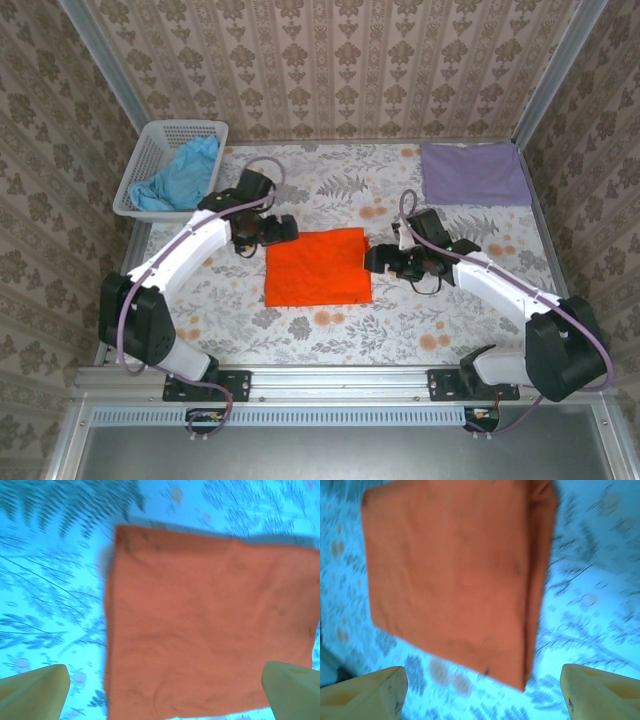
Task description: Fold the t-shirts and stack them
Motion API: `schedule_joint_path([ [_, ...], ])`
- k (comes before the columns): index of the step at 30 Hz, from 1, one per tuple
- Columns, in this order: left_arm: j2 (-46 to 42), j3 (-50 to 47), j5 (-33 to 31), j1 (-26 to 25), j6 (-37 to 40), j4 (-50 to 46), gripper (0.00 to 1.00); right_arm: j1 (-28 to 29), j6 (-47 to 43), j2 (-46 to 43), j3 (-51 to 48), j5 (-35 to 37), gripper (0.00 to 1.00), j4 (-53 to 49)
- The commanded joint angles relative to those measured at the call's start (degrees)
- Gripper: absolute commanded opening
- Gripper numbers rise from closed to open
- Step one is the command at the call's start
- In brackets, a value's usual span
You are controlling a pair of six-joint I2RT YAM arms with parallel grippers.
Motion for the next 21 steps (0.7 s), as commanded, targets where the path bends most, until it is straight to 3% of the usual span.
schedule_joint_path([
  [1, -2.80, -2.86, -3.27, 3.90, 0.93, 0.22, 1.00, -0.32, 2.23, 7.60, 3.84, 5.95, 0.80, -1.65],
  [6, -4.23, -5.97, -3.13, 6.34, 3.37, 4.20, 1.00, -0.51, 0.56, 17.52, 13.08, 8.53, 0.77, -8.06],
  [12, -5.99, -7.19, -3.77, 7.27, 11.52, -1.19, 1.00, 2.55, 0.49, 24.20, 21.05, 11.47, 0.76, -13.08],
  [21, -7.12, -8.20, -5.66, 8.45, 13.84, -2.66, 1.00, 5.66, 0.43, 36.51, 31.26, 12.50, 0.60, -20.28],
])
